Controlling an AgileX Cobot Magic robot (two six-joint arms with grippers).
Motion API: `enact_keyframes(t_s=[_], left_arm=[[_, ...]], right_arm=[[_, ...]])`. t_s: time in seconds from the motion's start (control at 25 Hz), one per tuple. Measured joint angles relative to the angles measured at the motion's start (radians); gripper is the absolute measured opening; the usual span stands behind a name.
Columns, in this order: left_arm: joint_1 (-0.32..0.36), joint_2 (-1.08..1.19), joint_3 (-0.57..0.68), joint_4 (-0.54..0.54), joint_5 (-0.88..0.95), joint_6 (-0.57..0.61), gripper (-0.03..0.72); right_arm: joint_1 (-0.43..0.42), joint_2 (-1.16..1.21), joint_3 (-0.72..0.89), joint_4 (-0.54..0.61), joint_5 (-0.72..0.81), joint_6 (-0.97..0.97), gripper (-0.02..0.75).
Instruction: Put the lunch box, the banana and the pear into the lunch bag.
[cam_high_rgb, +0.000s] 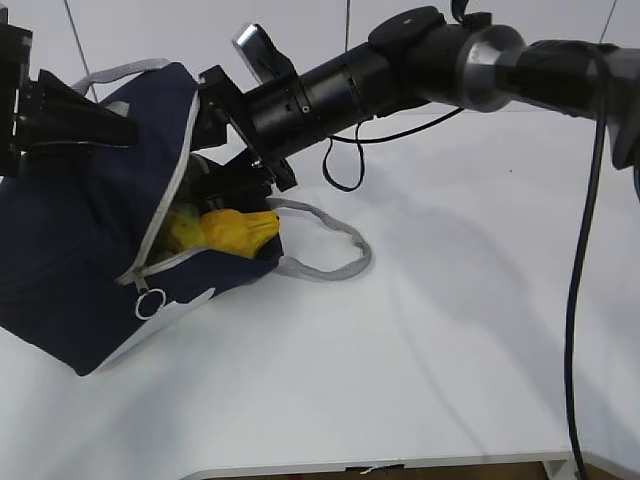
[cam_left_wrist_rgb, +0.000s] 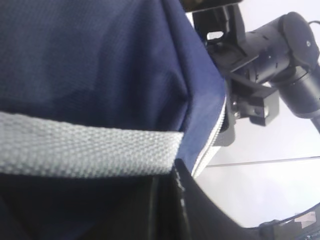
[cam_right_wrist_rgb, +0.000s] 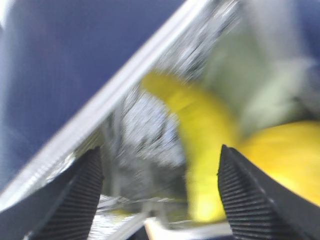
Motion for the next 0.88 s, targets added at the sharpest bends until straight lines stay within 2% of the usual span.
enact_keyframes(t_s=[0.4, 0.48, 0.68, 0.76, 0.88], left_arm=[[0.0, 0.0, 0.0, 0.009, 0.0, 0.0, -0.009], [0.0, 0.0, 0.0, 0.009, 0.0, 0.0, -0.009], [0.0, 0.0, 0.0, 0.011, 0.0, 0.0, -0.009], [0.0, 0.0, 0.0, 0.011, 0.0, 0.0, -0.009], [0.0, 0.0, 0.0, 0.011, 0.0, 0.0, -0.009]], right_arm=[[-0.119, 0.0, -0.011, -0.01, 0.01, -0.056, 0.58], [-0.143, 0.0, -0.038, -0.082, 0.01, -0.058, 0.58], [-0.154, 0.0, -0.083, -0.399, 0.019, -0.031, 0.58], [-0.154, 0.0, -0.083, -0.451, 0.024, -0.018, 0.58], [-0.154, 0.002, -0.085, -0.446, 0.024, -0.012, 0.58]])
